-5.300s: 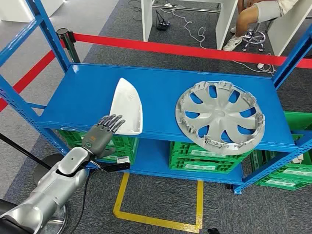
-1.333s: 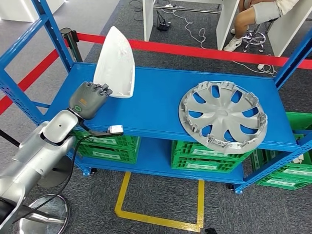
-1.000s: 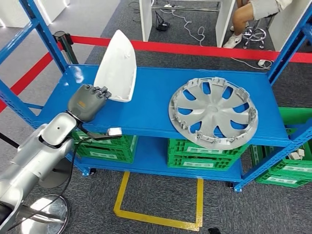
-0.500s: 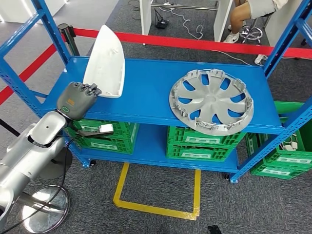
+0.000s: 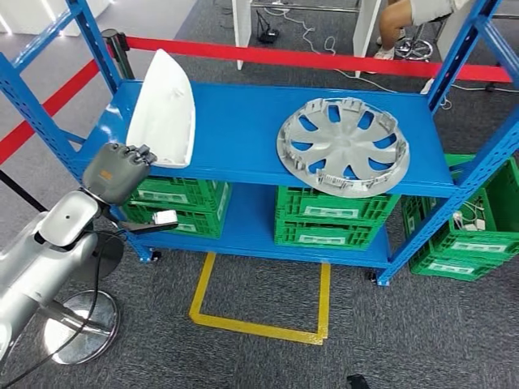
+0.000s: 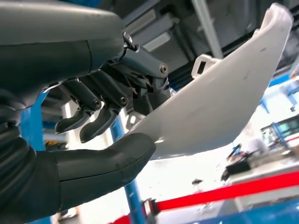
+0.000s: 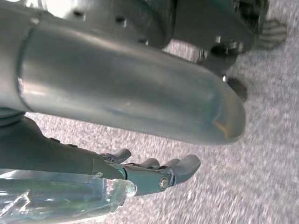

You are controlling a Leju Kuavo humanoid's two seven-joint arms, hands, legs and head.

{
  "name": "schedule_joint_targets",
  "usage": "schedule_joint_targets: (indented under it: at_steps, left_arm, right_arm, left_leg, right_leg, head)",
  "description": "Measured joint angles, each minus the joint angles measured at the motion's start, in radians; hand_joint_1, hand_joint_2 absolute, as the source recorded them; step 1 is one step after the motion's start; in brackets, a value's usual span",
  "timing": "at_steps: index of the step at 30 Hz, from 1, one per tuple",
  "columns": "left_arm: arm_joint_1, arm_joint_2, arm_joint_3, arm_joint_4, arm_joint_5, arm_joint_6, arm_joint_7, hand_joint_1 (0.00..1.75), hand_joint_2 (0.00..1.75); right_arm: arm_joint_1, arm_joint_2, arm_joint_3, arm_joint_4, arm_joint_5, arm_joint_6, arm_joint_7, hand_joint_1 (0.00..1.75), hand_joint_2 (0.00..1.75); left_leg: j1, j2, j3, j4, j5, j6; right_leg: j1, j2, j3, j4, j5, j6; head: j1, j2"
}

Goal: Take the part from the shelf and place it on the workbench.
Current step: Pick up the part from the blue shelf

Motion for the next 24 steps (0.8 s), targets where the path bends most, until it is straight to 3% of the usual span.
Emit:
schedule_joint_targets:
  at_steps: [1, 3, 5, 6, 7, 9, 11, 13, 15, 16, 17, 18, 20, 21, 23, 24]
  left_arm:
    - [0.001, 0.000, 0.000, -0.001, -0.004, -0.002, 0.000, 1.75, 1.75]
    - [0.003, 0.002, 0.000, -0.001, -0.009, -0.004, 0.000, 1.75, 1.75]
    - [0.005, 0.001, 0.000, -0.001, -0.012, -0.005, 0.000, 1.75, 1.75]
    - [0.007, 0.001, 0.000, -0.001, -0.013, -0.005, 0.000, 1.75, 1.75]
    - [0.009, 0.001, 0.000, -0.001, -0.014, -0.005, 0.000, 1.75, 1.75]
    - [0.011, 0.001, -0.001, -0.007, -0.014, -0.005, 0.000, 1.75, 1.75]
    - [0.009, 0.003, 0.000, -0.020, -0.014, -0.005, -0.001, 1.75, 1.75]
    - [0.010, 0.007, 0.002, -0.034, -0.012, -0.005, -0.002, 1.75, 1.75]
    - [0.020, 0.015, 0.003, -0.042, -0.008, -0.005, -0.004, 1.75, 1.75]
    - [0.028, 0.020, 0.003, -0.046, -0.005, -0.005, -0.005, 1.75, 1.75]
    - [0.036, 0.027, 0.004, -0.052, -0.001, -0.006, -0.006, 1.75, 1.75]
    - [0.043, 0.035, 0.006, -0.059, 0.004, -0.006, -0.009, 1.75, 1.75]
    - [0.055, 0.052, 0.013, -0.073, 0.013, -0.007, -0.014, 1.75, 1.75]
    - [0.061, 0.060, 0.015, -0.079, 0.017, -0.007, -0.016, 1.75, 1.75]
    - [0.074, 0.078, 0.018, -0.089, 0.025, -0.007, -0.020, 1.75, 1.75]
    - [0.082, 0.087, 0.020, -0.096, 0.029, -0.007, -0.021, 1.75, 1.75]
  right_arm:
    - [-0.001, 0.000, 0.000, 0.000, 0.002, -0.001, -0.002, 0.00, 0.00]
    - [-0.004, 0.000, 0.000, 0.000, 0.004, -0.003, -0.007, 0.00, 0.00]
    - [-0.004, 0.000, 0.000, 0.000, 0.005, -0.002, -0.013, 0.00, 0.00]
    - [-0.003, 0.000, 0.000, 0.000, 0.005, -0.002, -0.015, 0.00, 0.00]
    - [-0.003, 0.000, 0.000, 0.000, 0.006, -0.002, -0.017, 0.00, 0.00]
    - [-0.004, 0.000, 0.000, 0.000, 0.007, -0.001, -0.020, 0.00, 0.00]
    - [-0.005, 0.000, 0.000, 0.000, 0.010, 0.000, -0.021, 0.00, 0.00]
    - [-0.006, 0.000, 0.000, 0.000, 0.014, 0.000, -0.021, 0.00, 0.00]
    - [-0.002, 0.000, 0.000, 0.000, 0.016, -0.001, -0.021, 0.00, 0.00]
    - [0.002, 0.000, 0.001, 0.000, 0.018, -0.001, -0.020, 0.00, 0.00]
    - [0.007, 0.000, 0.001, 0.000, 0.019, -0.002, -0.019, 0.00, 0.00]
    - [0.009, 0.000, 0.001, 0.000, 0.020, -0.004, -0.019, 0.00, 0.00]
    - [0.010, 0.000, 0.001, 0.000, 0.021, -0.005, -0.018, 0.00, 0.00]
    - [0.009, 0.000, 0.001, 0.000, 0.021, -0.005, -0.018, 0.00, 0.00]
    - [0.008, 0.000, 0.002, 0.000, 0.022, -0.007, -0.018, 0.00, 0.00]
    - [0.007, 0.000, 0.002, 0.000, 0.023, -0.008, -0.019, 0.00, 0.00]
  left_leg:
    - [0.001, 0.000, -0.006, 0.010, -0.017, -0.006]
    - [0.003, 0.000, -0.033, 0.090, -0.105, -0.018]
    - [0.005, 0.000, -0.066, 0.226, -0.197, -0.027]
    - [0.006, 0.000, -0.072, 0.278, -0.212, -0.029]
    - [0.007, 0.000, -0.065, 0.302, -0.204, -0.030]
    - [0.010, 0.000, -0.004, 0.255, -0.154, -0.029]
    - [0.010, 0.000, 0.110, 0.116, -0.146, -0.023]
    - [0.006, -0.001, 0.179, 0.008, -0.170, -0.011]
    - [0.002, 0.000, 0.173, -0.017, -0.162, 0.006]
    - [0.002, 0.001, 0.164, -0.018, -0.151, 0.015]
    - [0.003, 0.003, 0.154, -0.020, -0.139, 0.023]
    - [0.004, 0.003, 0.142, -0.021, -0.128, 0.029]
    - [0.002, 0.004, 0.116, -0.020, -0.105, 0.036]
    - [0.001, 0.004, 0.100, -0.020, -0.093, 0.036]
    - [-0.001, 0.003, 0.069, -0.018, -0.069, 0.035]
    - [-0.001, 0.003, 0.055, -0.018, -0.057, 0.032]
  right_leg:
    - [-0.001, -0.001, -0.006, 0.000, 0.010, -0.011]
    - [-0.004, -0.002, -0.028, -0.003, 0.036, -0.026]
    - [-0.004, -0.001, -0.057, -0.002, 0.060, -0.030]
    - [-0.004, -0.002, -0.072, -0.002, 0.072, -0.029]
    - [-0.004, -0.002, -0.087, -0.001, 0.084, -0.028]
    - [-0.005, -0.002, -0.115, -0.001, 0.107, -0.023]
    - [-0.003, -0.002, -0.136, 0.001, 0.128, -0.014]
    - [-0.002, -0.002, -0.148, -0.003, 0.152, -0.002]
    - [-0.005, -0.001, -0.156, -0.014, 0.174, 0.010]
    - [-0.007, -0.002, -0.163, -0.012, 0.165, 0.016]
    - [-0.008, -0.002, -0.175, 0.009, 0.135, 0.020]
    - [-0.009, -0.003, -0.191, 0.054, 0.087, 0.023]
    - [-0.008, -0.004, -0.221, 0.183, -0.012, 0.027]
    - [-0.007, -0.004, -0.227, 0.244, -0.034, 0.028]
    - [-0.006, -0.004, -0.199, 0.286, -0.007, 0.026]
    - [-0.005, -0.004, -0.158, 0.253, 0.022, 0.024]
  head:
    - [-0.002, 0.000]
    - [-0.007, 0.000]
    - [-0.010, 0.000]
    - [-0.010, 0.000]
    - [-0.010, 0.000]
    - [-0.010, 0.000]
    - [-0.009, 0.000]
    - [-0.009, 0.000]
    - [-0.008, 0.000]
    - [-0.008, 0.000]
    - [-0.006, 0.000]
    - [-0.003, 0.000]
    - [0.000, 0.000]
    - [0.000, 0.000]
    - [0.000, 0.000]
    - [0.001, 0.000]
